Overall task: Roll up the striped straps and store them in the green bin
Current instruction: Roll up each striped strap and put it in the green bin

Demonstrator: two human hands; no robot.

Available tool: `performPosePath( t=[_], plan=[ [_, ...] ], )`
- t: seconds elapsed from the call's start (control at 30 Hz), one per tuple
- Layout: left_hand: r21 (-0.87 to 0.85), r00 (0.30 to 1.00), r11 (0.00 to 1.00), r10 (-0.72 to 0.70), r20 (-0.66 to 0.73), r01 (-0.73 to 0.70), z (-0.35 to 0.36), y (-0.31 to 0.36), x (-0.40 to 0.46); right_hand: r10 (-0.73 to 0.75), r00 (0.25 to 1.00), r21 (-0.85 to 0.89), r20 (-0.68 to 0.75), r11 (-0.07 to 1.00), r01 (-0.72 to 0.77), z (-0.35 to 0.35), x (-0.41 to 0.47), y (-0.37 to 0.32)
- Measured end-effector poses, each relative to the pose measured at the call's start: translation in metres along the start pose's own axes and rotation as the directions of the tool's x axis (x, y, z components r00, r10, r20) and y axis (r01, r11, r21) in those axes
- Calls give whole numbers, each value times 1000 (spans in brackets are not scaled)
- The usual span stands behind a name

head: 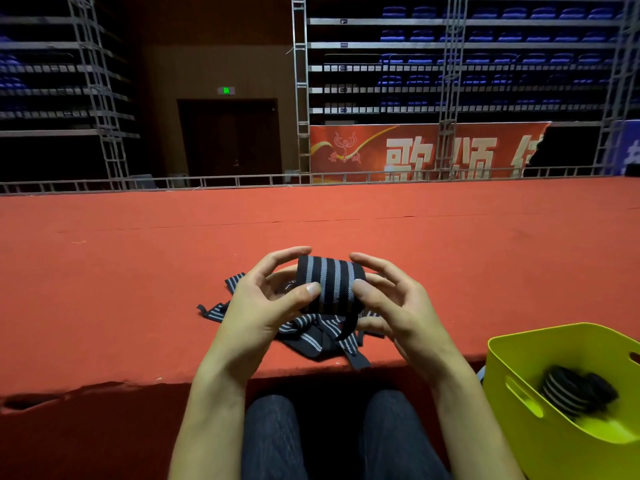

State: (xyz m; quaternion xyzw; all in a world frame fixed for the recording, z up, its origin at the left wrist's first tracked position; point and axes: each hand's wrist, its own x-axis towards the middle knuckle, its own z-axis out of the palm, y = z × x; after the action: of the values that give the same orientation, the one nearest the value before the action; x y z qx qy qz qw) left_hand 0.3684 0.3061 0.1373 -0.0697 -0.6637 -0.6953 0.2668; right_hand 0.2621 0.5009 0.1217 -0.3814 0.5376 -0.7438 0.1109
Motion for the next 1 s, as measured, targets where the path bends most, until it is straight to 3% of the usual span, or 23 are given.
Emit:
performPosePath(
  t=[0.27,0.5,0.87,1.0],
  plan=[
    [107,993,994,6,121,-19,-7,0,-3,-106,994,-38,15,994,106,-1,-2,2],
    [195,997,979,42,58,-53,-2,3,0,-144,989,-134,15,980,145,3,5,6],
    [135,988,983,138,-72,-127,16,-20,7,-86,996,-333,-13,940,76,-12,11,5],
    [144,991,983,119,-56,-109,34,-45,15,-82,997,-382,-11,921,72,-38,8,1]
  ],
)
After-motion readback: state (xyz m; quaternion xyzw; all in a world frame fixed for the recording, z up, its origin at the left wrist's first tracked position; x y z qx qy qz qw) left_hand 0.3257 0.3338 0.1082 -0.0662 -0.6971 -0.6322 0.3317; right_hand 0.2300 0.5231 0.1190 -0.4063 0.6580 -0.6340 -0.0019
